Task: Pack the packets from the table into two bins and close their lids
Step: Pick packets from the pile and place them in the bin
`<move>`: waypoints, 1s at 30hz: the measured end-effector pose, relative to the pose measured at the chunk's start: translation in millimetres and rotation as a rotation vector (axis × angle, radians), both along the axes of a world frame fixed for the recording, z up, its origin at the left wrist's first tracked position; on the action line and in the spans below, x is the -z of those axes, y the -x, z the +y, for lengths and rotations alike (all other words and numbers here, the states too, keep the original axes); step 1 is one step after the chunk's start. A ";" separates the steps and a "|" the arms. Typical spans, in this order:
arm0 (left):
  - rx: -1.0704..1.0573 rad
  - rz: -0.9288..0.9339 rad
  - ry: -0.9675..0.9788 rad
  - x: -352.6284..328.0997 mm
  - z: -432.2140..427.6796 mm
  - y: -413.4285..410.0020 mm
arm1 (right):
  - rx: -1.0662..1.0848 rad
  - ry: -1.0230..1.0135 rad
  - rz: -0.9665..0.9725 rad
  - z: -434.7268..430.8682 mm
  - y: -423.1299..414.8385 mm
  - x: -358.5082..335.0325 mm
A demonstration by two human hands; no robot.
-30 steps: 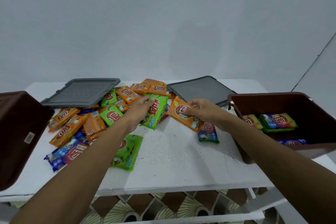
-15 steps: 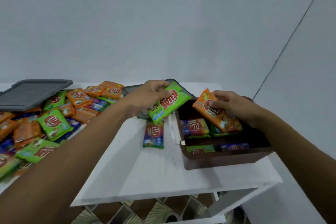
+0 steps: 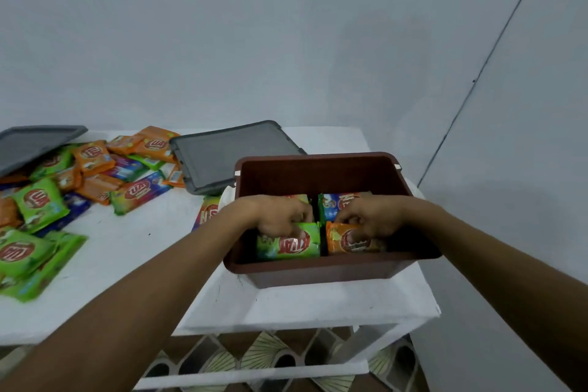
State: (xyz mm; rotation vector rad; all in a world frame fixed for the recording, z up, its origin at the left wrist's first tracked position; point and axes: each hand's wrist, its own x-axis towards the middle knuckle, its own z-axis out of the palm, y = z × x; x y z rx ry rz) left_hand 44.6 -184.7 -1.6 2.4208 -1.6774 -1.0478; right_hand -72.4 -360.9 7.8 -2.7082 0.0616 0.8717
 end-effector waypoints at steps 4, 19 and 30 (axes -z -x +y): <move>-0.021 -0.057 -0.010 7.6 -1.5 3.9 | -0.040 0.047 -0.075 -0.3 2.5 6.5; -0.048 -0.055 -0.006 14.6 -1.5 0.8 | -0.051 0.061 -0.066 -0.8 4.9 13.0; -0.303 0.348 0.421 -48.6 68.1 -27.3 | 0.004 -0.053 -0.335 18.0 -23.3 -20.6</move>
